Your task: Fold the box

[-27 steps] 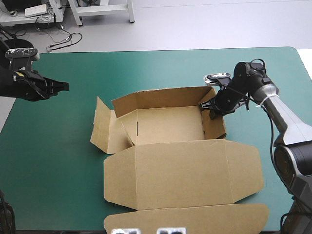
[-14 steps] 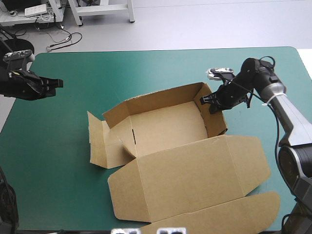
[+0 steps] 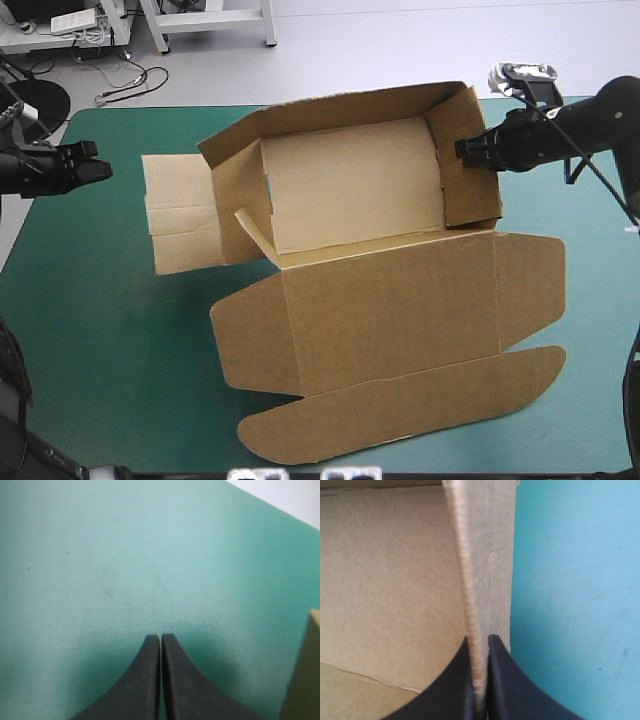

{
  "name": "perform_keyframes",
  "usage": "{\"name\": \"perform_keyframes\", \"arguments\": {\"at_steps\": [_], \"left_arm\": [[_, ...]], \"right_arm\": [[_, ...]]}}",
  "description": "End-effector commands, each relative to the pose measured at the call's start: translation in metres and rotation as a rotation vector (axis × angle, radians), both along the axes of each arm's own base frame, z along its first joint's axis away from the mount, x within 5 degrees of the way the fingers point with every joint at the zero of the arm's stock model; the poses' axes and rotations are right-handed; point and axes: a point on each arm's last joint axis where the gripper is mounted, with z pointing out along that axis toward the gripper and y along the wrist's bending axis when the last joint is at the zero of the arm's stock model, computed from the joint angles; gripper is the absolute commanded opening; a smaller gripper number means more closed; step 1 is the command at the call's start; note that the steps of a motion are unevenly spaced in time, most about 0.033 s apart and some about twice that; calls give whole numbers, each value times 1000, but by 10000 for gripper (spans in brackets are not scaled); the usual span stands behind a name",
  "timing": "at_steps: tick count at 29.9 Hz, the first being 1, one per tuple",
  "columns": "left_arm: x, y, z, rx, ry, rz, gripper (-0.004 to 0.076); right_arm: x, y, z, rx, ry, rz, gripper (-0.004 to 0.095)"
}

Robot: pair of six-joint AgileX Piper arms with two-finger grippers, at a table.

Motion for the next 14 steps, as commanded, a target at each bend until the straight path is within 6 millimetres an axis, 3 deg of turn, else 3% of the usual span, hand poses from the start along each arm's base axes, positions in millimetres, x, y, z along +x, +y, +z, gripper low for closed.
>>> {"name": "perform_keyframes", "arguments": {"at_steps": [1, 8, 14], "left_arm": [[2, -11, 21, -144, -116, -67, -1], [9, -12, 17, -186, -147, -91, -1], [16, -42, 27, -317, -184, -155, -1]], "right_arm": [[-34, 3, 50, 111, -145, 15, -20], [-52, 7, 72, 187, -197, 18, -19], [-48, 7, 77, 225, -251, -19, -19]]}}
